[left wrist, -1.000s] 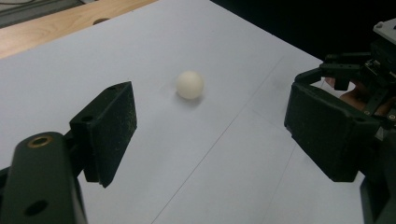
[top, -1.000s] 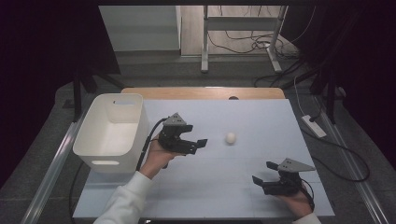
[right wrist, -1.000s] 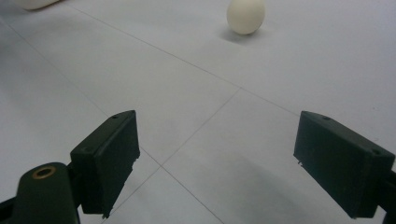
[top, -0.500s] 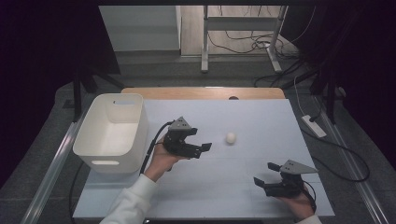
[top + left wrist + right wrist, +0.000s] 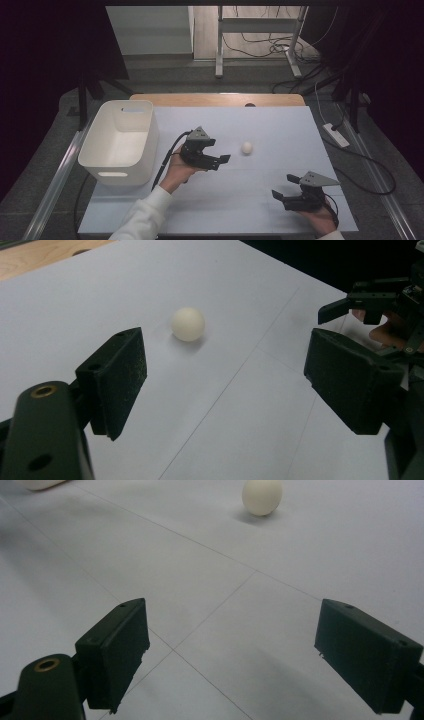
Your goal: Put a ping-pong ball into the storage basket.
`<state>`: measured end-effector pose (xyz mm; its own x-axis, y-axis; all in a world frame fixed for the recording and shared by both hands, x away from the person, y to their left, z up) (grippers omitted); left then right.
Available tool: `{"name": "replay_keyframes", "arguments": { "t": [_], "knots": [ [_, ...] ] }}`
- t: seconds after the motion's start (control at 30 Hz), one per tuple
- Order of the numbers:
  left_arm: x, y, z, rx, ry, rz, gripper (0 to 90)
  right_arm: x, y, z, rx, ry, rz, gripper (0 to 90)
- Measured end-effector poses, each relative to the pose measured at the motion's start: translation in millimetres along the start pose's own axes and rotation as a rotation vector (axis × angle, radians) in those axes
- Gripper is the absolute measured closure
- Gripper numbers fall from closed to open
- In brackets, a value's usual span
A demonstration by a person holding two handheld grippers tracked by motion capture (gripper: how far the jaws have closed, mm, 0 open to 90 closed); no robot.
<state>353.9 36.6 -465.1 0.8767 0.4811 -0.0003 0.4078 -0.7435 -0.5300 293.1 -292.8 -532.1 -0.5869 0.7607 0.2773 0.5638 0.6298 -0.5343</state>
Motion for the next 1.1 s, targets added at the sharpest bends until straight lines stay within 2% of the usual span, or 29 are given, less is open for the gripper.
{"name": "replay_keyframes", "arguments": {
  "t": [0.43, 1.1],
  "knots": [
    [-2.1, 25.5, 3.4, 0.045, -0.002, 0.027, 18.0, 0.8, -0.5, -0.4, -0.004, -0.004, -0.004, 14.1],
    [-2.4, 51.3, 4.1, 0.07, -0.008, 0.046, 18.3, 2.0, -1.0, -1.2, -0.01, -0.001, -0.006, 14.1]
  ]
}}
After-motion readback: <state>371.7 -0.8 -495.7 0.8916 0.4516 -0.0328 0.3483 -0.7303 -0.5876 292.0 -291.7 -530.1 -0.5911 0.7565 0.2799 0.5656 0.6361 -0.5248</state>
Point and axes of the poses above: each handheld gripper's, and its own axes: y roughly forward along the jaws, z roughly out of its underside, x roughly to its left, the point moved 3 cm from there along y, roughly forward along the jaws, and after that the axes turned 14 degrees about y, right-handed, at the moved point
